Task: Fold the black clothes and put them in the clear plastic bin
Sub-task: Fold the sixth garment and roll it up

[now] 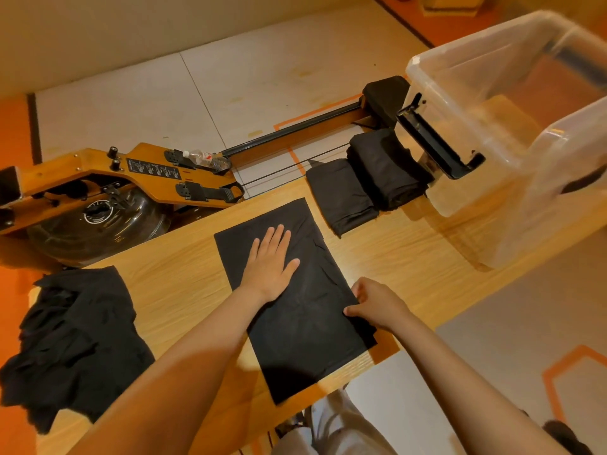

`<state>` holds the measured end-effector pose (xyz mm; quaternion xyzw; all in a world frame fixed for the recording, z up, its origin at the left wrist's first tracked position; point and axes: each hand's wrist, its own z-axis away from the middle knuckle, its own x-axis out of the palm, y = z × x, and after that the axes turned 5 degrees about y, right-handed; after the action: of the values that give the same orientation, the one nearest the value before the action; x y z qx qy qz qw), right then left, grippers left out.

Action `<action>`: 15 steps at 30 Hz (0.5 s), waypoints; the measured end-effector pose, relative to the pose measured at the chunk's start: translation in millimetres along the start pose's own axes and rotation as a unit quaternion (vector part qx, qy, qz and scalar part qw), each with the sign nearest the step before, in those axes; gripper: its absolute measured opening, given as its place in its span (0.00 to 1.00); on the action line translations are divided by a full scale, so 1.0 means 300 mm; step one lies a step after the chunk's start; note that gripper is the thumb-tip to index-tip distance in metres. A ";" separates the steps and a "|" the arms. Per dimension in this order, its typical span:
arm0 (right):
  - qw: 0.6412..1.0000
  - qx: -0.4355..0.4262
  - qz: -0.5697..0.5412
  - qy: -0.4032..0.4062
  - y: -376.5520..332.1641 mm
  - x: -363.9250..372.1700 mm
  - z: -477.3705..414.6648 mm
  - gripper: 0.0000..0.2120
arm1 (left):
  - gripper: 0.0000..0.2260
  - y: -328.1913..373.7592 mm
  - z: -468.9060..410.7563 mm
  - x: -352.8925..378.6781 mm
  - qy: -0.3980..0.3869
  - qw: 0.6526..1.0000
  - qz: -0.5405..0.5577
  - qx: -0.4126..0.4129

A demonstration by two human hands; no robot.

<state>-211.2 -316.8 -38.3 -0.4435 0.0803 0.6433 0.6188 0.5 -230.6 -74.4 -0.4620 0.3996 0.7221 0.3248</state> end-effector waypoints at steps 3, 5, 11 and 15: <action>0.999 0.013 -0.036 -0.020 0.048 0.011 0.035 0.12 | 0.30 -0.004 0.002 -0.003 -0.005 1.000 -0.007 0.006; 0.997 0.024 -0.071 -0.021 0.082 0.014 0.057 0.13 | 0.30 -0.006 0.003 -0.003 -0.007 1.000 -0.009 0.010; 0.989 0.097 -0.103 -0.037 0.132 0.042 0.126 0.12 | 0.31 -0.001 0.013 -0.007 0.005 0.999 -0.029 0.024; 0.980 0.057 0.153 0.113 0.080 0.002 0.166 0.18 | 0.30 0.057 0.122 0.003 0.119 0.993 0.014 -0.014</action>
<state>-255.3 -289.2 -19.8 -0.4600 0.2531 0.6702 0.5246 -29.2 -206.5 -61.2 -0.5434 0.4318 0.6721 0.2582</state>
